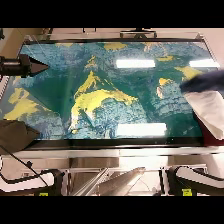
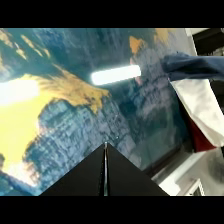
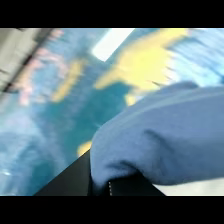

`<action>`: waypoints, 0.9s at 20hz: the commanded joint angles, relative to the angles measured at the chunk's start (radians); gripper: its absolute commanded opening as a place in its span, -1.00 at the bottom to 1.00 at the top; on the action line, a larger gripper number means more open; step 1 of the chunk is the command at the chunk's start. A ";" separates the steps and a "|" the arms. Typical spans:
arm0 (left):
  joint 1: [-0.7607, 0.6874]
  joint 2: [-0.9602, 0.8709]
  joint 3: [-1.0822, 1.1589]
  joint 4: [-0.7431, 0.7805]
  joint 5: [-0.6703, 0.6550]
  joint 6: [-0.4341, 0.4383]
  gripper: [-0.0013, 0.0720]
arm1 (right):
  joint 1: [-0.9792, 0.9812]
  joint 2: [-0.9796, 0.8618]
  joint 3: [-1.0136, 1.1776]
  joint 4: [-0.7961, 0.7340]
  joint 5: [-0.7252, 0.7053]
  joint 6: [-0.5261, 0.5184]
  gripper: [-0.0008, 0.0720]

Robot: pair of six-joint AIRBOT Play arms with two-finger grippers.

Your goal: Fold the shirts.

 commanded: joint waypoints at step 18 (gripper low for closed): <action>-0.177 0.000 0.000 0.003 -0.067 0.025 -0.96 | -0.516 0.413 -0.599 -0.111 0.195 -0.148 0.97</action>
